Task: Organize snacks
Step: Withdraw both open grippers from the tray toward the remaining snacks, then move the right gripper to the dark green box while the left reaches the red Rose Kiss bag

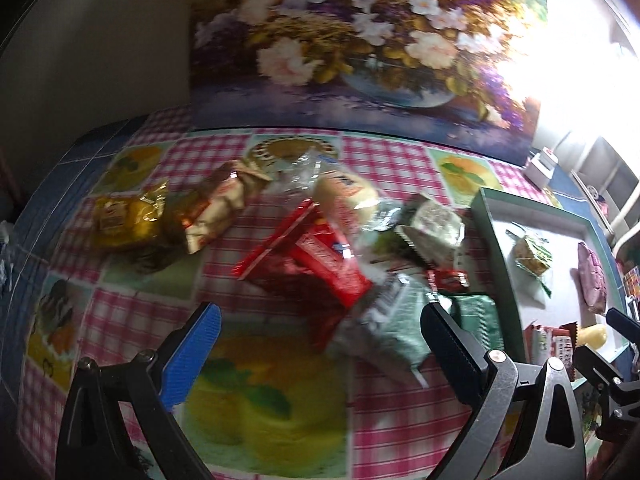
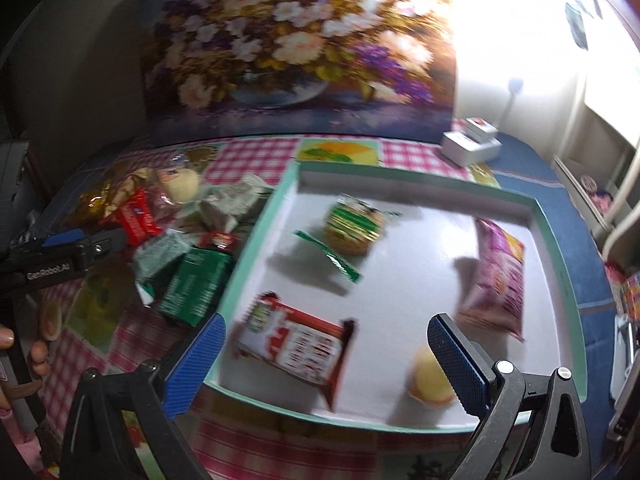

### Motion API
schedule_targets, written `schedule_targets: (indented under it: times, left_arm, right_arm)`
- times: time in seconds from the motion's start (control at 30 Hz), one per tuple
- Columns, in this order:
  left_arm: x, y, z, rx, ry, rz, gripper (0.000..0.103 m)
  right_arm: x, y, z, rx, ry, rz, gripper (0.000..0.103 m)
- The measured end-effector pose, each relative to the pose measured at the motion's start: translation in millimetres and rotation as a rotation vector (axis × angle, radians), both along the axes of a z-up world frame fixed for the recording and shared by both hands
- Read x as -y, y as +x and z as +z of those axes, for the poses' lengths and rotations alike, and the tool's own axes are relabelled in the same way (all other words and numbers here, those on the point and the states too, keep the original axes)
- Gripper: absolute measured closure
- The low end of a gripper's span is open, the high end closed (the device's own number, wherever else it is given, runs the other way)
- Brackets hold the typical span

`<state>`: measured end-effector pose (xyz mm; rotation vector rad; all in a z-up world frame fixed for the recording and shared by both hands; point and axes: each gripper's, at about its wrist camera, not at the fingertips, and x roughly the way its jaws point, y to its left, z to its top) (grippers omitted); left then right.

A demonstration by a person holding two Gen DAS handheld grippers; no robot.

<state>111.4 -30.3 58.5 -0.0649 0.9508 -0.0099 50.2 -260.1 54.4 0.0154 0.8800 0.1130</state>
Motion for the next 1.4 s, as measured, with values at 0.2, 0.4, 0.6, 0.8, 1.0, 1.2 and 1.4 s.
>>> schedule_targets:
  times: [0.2, 0.4, 0.6, 0.8, 1.0, 1.2, 1.4]
  left_arm:
    - [-13, -4, -10, -0.021, -0.014, 0.013, 0.003]
    - [-11, -3, -19, -0.047, -0.026, -0.022, 0.003]
    - [-1, 4, -28, -0.066, -0.016, -0.076, 0.003]
    - [-5, 24, -30, -0.06, -0.028, -0.008, 0.003]
    - [-3, 36, -29, -0.038, -0.041, 0.016, 0.019]
    - [-9, 43, -39, -0.068, -0.099, 0.041, 0.034]
    - [-13, 42, -39, -0.057, -0.128, 0.046, 0.039]
  right_arm:
    - [-38, 10, 6, 0.004, -0.029, 0.084, 0.0]
    - [-68, 19, 0, -0.027, -0.031, 0.137, 0.0]
    - [-76, 20, -5, -0.041, -0.045, 0.157, 0.0]
    - [-73, 24, -7, -0.043, -0.034, 0.149, 0.0]
    - [-72, 25, -8, -0.045, -0.025, 0.149, 0.0]
    - [-79, 22, -5, -0.005, -0.022, 0.183, 0.002]
    - [-93, 21, -7, -0.001, -0.028, 0.243, 0.011]
